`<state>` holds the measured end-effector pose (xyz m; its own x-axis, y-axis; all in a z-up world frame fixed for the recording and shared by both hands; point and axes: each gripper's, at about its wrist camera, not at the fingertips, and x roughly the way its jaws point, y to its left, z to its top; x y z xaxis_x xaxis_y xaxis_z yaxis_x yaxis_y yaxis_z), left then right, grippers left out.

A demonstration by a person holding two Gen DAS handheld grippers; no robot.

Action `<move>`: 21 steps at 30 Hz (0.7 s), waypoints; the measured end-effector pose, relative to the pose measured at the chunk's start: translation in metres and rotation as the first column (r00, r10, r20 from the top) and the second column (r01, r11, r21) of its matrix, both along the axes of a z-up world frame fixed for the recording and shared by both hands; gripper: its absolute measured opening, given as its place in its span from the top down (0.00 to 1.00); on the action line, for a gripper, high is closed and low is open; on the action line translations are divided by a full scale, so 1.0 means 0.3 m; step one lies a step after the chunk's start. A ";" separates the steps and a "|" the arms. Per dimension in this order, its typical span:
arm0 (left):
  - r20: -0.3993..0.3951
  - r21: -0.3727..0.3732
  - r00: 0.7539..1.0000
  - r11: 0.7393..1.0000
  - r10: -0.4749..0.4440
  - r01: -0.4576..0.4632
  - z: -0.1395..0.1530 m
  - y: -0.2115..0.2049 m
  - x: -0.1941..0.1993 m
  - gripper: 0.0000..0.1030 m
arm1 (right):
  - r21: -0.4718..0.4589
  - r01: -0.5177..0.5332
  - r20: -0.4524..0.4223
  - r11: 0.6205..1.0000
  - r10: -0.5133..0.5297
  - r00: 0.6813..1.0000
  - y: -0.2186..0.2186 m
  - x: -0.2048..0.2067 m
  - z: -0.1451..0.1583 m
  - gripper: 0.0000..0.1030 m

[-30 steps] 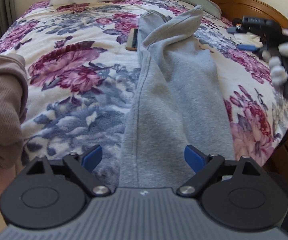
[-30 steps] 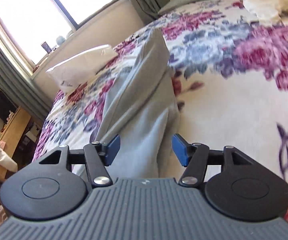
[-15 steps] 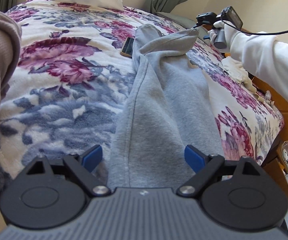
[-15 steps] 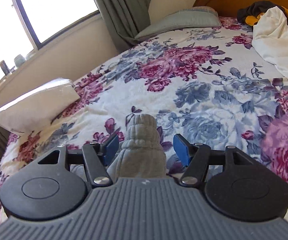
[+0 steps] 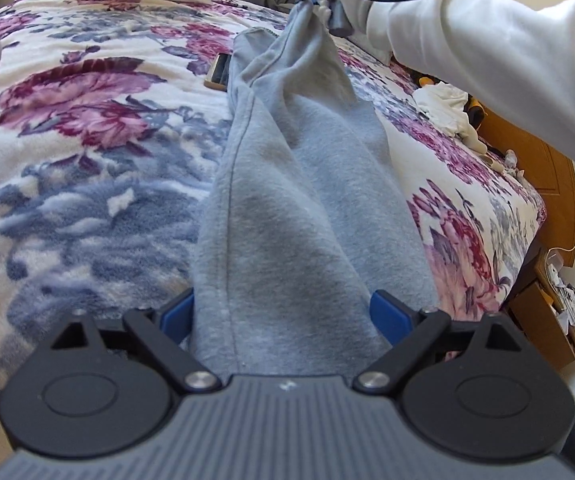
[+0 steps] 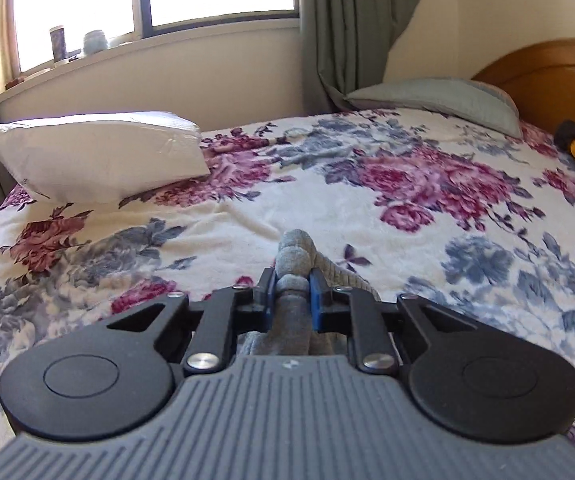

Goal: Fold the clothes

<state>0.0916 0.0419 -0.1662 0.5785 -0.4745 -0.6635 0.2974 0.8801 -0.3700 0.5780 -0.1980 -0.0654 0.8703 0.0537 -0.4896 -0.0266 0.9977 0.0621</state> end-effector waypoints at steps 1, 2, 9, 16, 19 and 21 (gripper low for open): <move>-0.003 -0.006 1.000 1.000 0.003 -0.003 -0.001 0.004 0.001 0.11 | -0.010 -0.015 0.003 1.000 0.015 1.000 0.028 0.011 0.002 0.84; -0.005 -0.008 1.000 1.000 0.003 -0.003 -0.002 0.007 0.004 0.11 | -0.020 -0.029 0.006 0.999 0.029 1.000 0.057 0.022 0.005 0.84; -0.022 0.049 1.000 0.999 -0.022 0.023 -0.003 -0.011 -0.008 0.15 | 0.058 -0.065 -0.050 0.996 0.068 0.996 0.084 -0.002 -0.005 0.37; -0.079 -0.035 0.996 0.999 0.034 -0.036 -0.013 0.037 -0.051 0.83 | 0.144 -0.168 -0.179 0.975 0.192 0.965 -0.022 -0.109 -0.021 0.37; -0.090 -0.034 0.994 0.998 0.053 -0.057 -0.003 0.035 -0.061 0.87 | 0.107 -0.223 -0.300 0.969 0.246 0.922 0.045 -0.129 -0.069 0.54; -0.095 -0.025 0.994 0.998 0.047 -0.049 0.010 0.030 -0.063 0.86 | 0.097 -0.236 -0.334 0.967 0.255 0.907 0.088 -0.165 -0.095 0.68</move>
